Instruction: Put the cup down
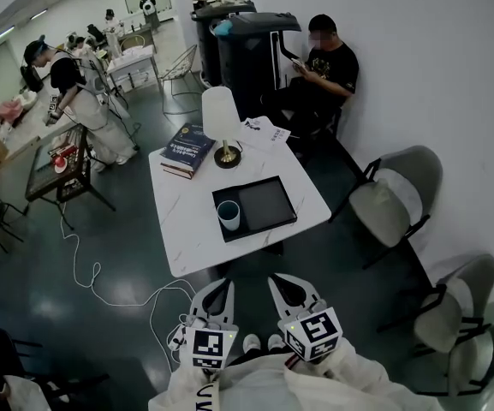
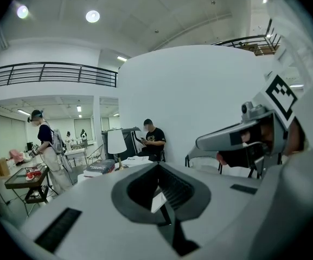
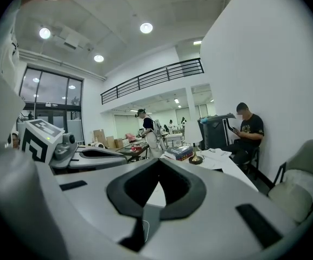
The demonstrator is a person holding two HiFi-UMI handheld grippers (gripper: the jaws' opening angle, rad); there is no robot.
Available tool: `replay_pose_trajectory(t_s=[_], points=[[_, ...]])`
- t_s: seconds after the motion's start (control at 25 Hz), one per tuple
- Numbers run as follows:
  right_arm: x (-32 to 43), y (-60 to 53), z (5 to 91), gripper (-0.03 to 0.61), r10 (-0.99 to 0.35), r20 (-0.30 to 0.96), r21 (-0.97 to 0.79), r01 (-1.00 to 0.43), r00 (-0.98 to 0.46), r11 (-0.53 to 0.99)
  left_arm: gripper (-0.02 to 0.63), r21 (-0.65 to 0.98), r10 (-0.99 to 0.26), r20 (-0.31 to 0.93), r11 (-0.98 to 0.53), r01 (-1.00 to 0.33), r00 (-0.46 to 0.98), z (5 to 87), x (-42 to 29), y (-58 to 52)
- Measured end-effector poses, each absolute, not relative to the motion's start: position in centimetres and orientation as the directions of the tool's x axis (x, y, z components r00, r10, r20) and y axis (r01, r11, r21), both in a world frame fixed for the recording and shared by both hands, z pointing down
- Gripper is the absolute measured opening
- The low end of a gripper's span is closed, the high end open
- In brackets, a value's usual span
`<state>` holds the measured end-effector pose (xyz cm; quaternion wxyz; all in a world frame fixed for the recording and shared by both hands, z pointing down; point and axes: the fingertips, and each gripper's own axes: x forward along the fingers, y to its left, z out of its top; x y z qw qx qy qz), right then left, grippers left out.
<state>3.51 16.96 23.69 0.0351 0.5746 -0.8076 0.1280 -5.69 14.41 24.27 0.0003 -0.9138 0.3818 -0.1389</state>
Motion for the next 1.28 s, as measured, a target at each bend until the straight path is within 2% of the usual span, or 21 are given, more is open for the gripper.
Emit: replay_pose_trajectory(t_s=[0.36, 1.28], points=[[4.2, 17.1, 22.2, 0.006, -0.927, 0.167, -0.181, -0.934, -0.337, 0.307, 0.011, -0.117, -0.700, 0.234, -0.710, -0.695, 0.675, 23.3, -4.8, 14.9], [3.9, 16.3, 23.4, 0.006, -0.918, 0.195, -0.193, -0.931, -0.346, 0.310, 0.011, -0.110, -0.693, 0.249, -0.714, -0.692, 0.676, 24.0, -4.9, 14.0]])
